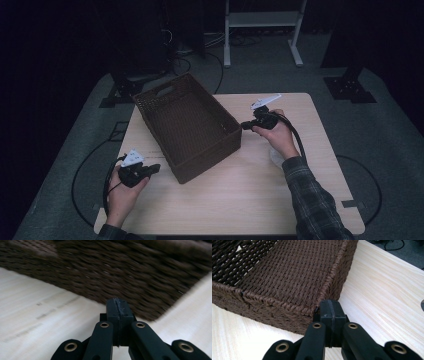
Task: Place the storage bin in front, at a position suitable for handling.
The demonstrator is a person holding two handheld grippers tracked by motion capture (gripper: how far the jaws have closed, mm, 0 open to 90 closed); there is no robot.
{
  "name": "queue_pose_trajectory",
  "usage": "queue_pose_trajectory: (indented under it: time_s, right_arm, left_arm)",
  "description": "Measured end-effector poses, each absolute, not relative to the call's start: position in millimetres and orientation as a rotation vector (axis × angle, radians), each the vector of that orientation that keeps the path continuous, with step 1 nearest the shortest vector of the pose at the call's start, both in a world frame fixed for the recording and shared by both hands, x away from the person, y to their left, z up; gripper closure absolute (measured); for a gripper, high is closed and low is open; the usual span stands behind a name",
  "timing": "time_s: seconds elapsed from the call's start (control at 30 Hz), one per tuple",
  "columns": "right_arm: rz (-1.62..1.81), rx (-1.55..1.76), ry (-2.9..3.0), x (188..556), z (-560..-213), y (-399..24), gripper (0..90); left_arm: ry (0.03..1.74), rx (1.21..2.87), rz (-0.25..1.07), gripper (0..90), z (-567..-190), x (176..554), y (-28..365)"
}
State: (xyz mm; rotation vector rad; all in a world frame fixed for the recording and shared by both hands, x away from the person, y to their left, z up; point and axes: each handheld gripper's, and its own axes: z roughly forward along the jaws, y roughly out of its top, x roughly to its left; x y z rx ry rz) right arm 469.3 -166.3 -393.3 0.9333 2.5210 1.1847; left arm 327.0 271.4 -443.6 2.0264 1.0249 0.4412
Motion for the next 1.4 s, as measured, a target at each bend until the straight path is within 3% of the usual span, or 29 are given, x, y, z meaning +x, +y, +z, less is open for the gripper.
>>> queue_pose_trajectory:
  time_s: [0.6, 1.4]
  right_arm:
    - [1.193, 0.894, 2.529, 466.0, -394.3, -164.9, 90.0]
    - [1.228, 0.853, 2.558, 443.9, -397.9, -164.5, 89.9]
  left_arm:
    - [1.13, 1.952, 0.52, 89.6, -437.7, 391.8, 279.8]
    - [1.159, 1.917, 0.472, 89.6, -438.7, 413.1, 287.3]
